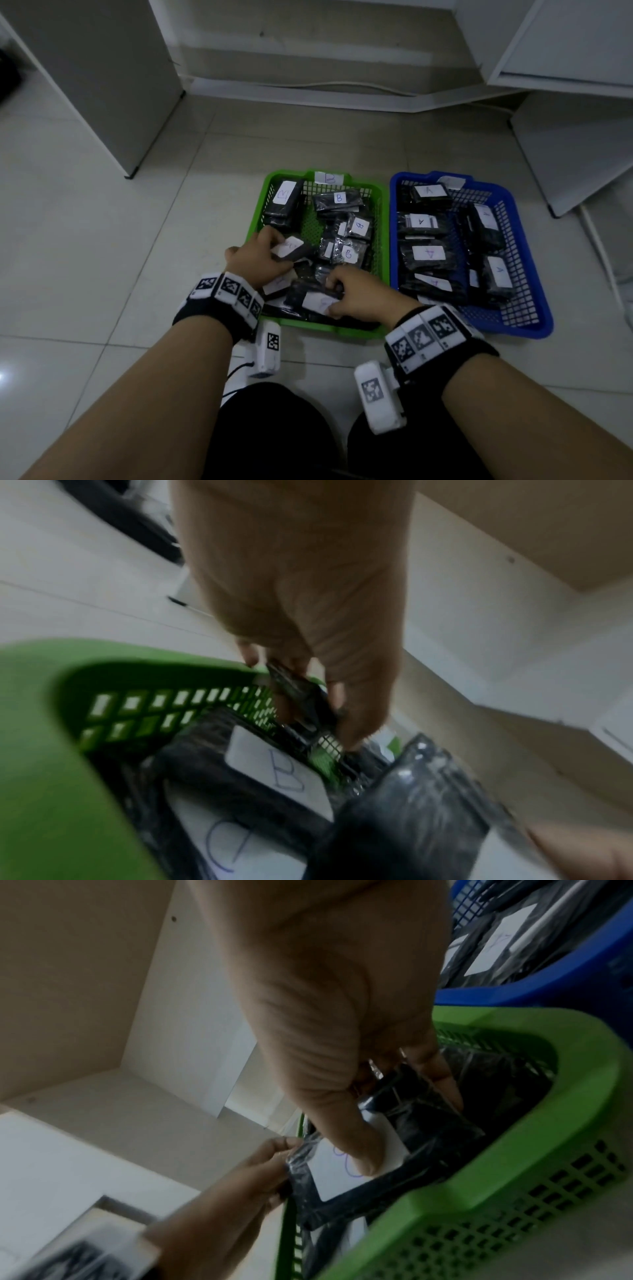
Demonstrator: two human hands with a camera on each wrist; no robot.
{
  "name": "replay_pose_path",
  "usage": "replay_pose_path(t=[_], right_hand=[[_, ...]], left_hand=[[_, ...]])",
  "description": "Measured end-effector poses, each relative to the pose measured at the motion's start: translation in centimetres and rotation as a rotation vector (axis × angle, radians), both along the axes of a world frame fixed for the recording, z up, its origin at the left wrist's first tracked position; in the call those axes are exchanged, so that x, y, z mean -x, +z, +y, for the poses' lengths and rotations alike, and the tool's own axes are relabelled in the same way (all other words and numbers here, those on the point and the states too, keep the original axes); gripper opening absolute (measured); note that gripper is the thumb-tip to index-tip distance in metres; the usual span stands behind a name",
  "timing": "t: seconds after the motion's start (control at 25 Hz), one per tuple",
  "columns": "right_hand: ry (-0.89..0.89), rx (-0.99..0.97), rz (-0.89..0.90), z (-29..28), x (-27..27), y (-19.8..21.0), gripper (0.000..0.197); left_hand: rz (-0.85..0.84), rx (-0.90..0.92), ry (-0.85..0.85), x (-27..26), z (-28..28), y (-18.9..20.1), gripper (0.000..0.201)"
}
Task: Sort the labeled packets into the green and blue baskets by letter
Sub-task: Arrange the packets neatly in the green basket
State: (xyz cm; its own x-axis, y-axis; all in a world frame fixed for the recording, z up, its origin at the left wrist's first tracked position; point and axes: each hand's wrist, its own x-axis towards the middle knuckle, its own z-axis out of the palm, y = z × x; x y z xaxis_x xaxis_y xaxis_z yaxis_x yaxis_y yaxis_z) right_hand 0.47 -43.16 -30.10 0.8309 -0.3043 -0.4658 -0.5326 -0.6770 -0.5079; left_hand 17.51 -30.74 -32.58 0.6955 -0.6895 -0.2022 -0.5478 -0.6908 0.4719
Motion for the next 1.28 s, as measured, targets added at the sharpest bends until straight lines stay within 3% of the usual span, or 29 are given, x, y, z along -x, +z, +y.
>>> replay_pose_path(t=[0.08, 0.16, 0.24, 0.36, 0.56, 0.64, 0.76, 0.88, 1.04, 1.16, 1.28], right_hand=[[-0.123, -0.087, -0.017, -1.1, 0.0, 0.5, 0.037], [-0.306, -0.238, -0.09, -2.3, -0.1, 1.2, 0.034], [-0.479, -0.364, -0.173, -2.9, -0.2, 1.8, 0.035], [-0.556, -0.395, -0.226, -3.1, -0.2, 2.0, 0.038], [-0.511, -0.417, -0.232, -2.3, 0.3, 2.2, 0.037], [-0.514, -0.406, -0.237, -2.1, 0.2, 2.0, 0.041], [-0.569, -0.371, -0.272, -2.2, 0.0, 1.8, 0.045], [-0.565, -0.354, -0.291, -2.1, 0.0, 2.0, 0.044], [-0.518, -0.325, -0.252, -2.0, -0.1, 1.9, 0.043], [-0.343, -0.206, -0.094, -2.4, 0.1, 2.3, 0.031], [-0.058, -0.036, 0.173, -2.5, 0.4, 2.3, 0.05]], left_hand=[[0.059, 0.102, -0.002, 0.0, 0.9, 0.3, 0.064], [0.044, -0.03, -0.138, 0.4, 1.6, 0.3, 0.076], [-0.019, -0.223, -0.265, 0.9, 2.2, -0.3, 0.073], [-0.115, -0.273, -0.293, 1.3, 1.9, -0.4, 0.066], [-0.197, -0.107, -0.124, 0.4, 1.8, 0.4, 0.073], [-0.098, -0.043, -0.17, 0.0, 2.2, 1.2, 0.073], [0.116, -0.018, -0.371, -0.6, 2.8, 1.0, 0.07], [0.097, -0.165, -0.533, -0.4, 3.2, -0.3, 0.078], [0.101, -0.327, -0.481, 0.0, 2.7, 0.4, 0.08], [0.046, -0.364, -0.517, 0.3, 2.3, 0.6, 0.069], [-0.064, -0.447, -0.585, 0.5, 1.8, 0.2, 0.074]])
